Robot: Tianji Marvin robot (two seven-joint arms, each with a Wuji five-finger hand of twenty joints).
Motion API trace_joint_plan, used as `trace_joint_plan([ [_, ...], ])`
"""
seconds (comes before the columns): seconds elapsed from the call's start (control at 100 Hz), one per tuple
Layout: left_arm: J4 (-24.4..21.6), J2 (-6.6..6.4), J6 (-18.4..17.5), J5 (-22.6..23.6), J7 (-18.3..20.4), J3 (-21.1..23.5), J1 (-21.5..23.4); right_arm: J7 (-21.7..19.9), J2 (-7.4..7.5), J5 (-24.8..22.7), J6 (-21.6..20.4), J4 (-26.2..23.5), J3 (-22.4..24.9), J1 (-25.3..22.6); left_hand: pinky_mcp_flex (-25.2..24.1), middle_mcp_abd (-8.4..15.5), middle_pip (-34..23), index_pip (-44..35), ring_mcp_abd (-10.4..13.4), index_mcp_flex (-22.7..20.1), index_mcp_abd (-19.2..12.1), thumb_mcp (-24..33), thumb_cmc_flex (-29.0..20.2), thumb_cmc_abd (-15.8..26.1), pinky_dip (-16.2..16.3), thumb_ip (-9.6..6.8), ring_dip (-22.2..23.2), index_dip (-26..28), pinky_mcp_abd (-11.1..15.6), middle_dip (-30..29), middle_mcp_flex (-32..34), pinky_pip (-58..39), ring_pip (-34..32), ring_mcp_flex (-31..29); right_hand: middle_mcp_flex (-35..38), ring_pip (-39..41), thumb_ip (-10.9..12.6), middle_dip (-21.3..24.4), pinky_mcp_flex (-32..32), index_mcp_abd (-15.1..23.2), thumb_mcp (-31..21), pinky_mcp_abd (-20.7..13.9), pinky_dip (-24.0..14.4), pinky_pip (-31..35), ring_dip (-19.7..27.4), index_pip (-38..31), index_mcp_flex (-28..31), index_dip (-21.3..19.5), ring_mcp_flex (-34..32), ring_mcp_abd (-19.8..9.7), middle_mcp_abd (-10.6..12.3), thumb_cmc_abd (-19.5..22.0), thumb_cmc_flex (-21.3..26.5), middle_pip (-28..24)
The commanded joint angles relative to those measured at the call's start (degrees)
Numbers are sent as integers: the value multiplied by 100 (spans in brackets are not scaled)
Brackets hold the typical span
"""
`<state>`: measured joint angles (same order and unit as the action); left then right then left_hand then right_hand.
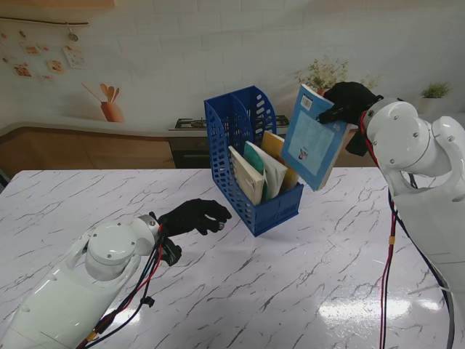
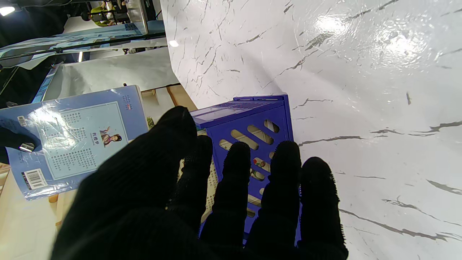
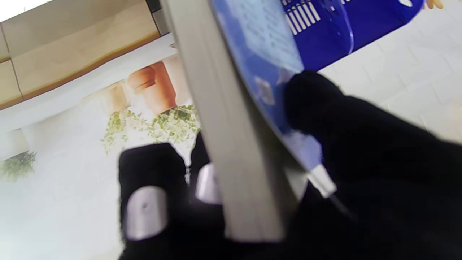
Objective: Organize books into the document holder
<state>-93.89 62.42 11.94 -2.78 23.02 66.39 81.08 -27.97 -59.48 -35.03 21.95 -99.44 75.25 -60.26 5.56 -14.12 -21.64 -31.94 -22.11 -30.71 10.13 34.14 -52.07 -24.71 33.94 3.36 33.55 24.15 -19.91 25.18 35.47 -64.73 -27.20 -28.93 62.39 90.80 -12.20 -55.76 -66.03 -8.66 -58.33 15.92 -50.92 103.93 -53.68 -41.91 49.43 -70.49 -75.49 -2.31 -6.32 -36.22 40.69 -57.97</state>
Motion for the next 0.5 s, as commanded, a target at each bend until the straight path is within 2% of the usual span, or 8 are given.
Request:
trace_joint_plan([
  [0.0,12,8,-95,-33,76,-7,20,-16,8,-143,-65,56,-19,65,-75,81,35,-16,-22,-22,65,-97,29,158,-46,-156,-3,-61,84,-68,-95,122,61,82,515,312,773,-106,-248,2478,-1740,-956,-5,1392,-59,-1759,1873,-988,-36,-1046,537,1306,1326,-634],
  [0.13,7,12,-77,-52,69,-5,33,128,-29,27,-1,199,-91,115,-78,78,37,-20,-19,-28,69,-115,20,172,-51,-159,-6,-60,89,-71,-104,128,65,88,505,313,762,-113,-245,2446,-1742,-950,6,1398,-61,-1766,1875,-983,-35,-1035,466,1275,1331,-631],
  [0.16,8,11,-76,-54,72,-5,35,162,-37,62,-10,237,-119,127,-78,79,36,-18,-18,-23,67,-120,19,179,-51,-160,-6,-61,89,-72,-103,130,64,83,515,313,776,-111,-244,2453,-1734,-940,9,1399,-61,-1767,1874,-980,-35,-1035,536,1309,1328,-625],
  [0.49,-31,7,-11,-77,86,47,87,803,-226,546,-65,782,-628,399,-92,73,28,-26,-19,-43,82,-158,-4,210,-68,-160,-11,-61,116,-71,-104,151,66,101,489,312,774,-118,-244,2474,-1706,-938,15,1401,-62,-1748,1818,-973,-35,-1037,551,1328,1328,-606],
])
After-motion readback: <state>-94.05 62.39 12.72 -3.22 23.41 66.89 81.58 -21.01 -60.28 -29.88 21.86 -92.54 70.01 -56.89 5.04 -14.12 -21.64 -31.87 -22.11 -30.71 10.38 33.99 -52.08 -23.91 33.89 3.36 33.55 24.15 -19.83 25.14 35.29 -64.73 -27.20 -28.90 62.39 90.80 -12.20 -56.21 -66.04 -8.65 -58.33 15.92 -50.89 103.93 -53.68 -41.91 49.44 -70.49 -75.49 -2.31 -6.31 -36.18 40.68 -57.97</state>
